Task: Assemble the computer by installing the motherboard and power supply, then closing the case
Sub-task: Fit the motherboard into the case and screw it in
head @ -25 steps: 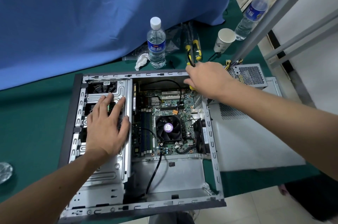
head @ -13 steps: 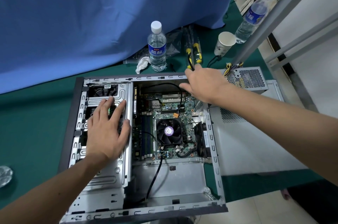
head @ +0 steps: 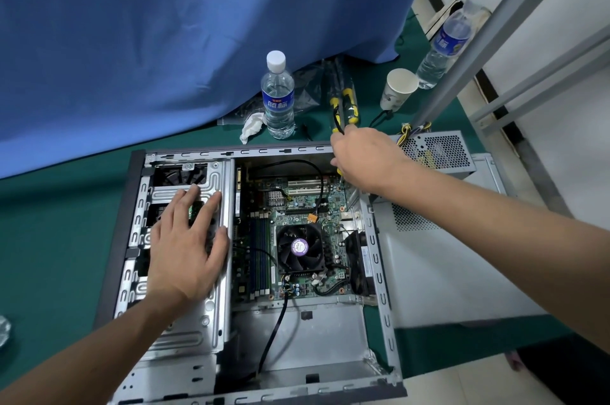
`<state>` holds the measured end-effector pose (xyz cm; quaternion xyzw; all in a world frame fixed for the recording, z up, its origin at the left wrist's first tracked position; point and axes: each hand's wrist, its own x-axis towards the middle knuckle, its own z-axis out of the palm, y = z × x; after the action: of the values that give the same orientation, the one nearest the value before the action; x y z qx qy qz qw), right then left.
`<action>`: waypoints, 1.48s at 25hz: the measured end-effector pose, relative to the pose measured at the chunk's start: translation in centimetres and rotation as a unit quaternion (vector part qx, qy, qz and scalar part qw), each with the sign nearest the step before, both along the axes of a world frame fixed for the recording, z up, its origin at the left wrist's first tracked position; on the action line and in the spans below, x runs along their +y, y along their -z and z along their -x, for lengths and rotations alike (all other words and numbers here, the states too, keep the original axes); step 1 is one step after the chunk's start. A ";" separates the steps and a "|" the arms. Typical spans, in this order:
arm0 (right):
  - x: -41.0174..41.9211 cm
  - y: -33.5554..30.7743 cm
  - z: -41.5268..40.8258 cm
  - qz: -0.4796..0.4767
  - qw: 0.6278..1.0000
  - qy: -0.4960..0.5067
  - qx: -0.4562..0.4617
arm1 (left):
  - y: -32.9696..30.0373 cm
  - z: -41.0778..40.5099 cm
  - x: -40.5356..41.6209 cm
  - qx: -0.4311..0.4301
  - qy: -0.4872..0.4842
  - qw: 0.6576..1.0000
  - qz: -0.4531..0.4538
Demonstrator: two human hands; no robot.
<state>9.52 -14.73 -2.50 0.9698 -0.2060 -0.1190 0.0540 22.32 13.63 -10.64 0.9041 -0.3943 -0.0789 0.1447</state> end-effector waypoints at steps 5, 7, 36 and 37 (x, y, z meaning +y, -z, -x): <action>0.3 0.3 0.3 -0.024 1.000 0.002 -0.019 | -0.2 0.0 0.0 0.005 -0.006 1.000 0.000; 0.3 0.0 0.6 -0.052 0.999 -0.002 -0.007 | -0.2 0.0 0.0 0.006 -0.005 1.000 0.001; 8.3 9.9 17.9 -0.418 0.725 0.515 -0.185 | 0.2 -0.2 0.2 -0.020 0.003 1.000 -0.002; 8.6 11.0 17.7 -0.388 0.750 0.509 -0.165 | 0.2 -0.3 0.1 -0.021 0.004 1.000 0.001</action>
<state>-8.20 -6.15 -13.48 0.6635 -0.6107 -0.0372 -0.4306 22.58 13.74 -10.85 0.9040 -0.4005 -0.0604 0.1369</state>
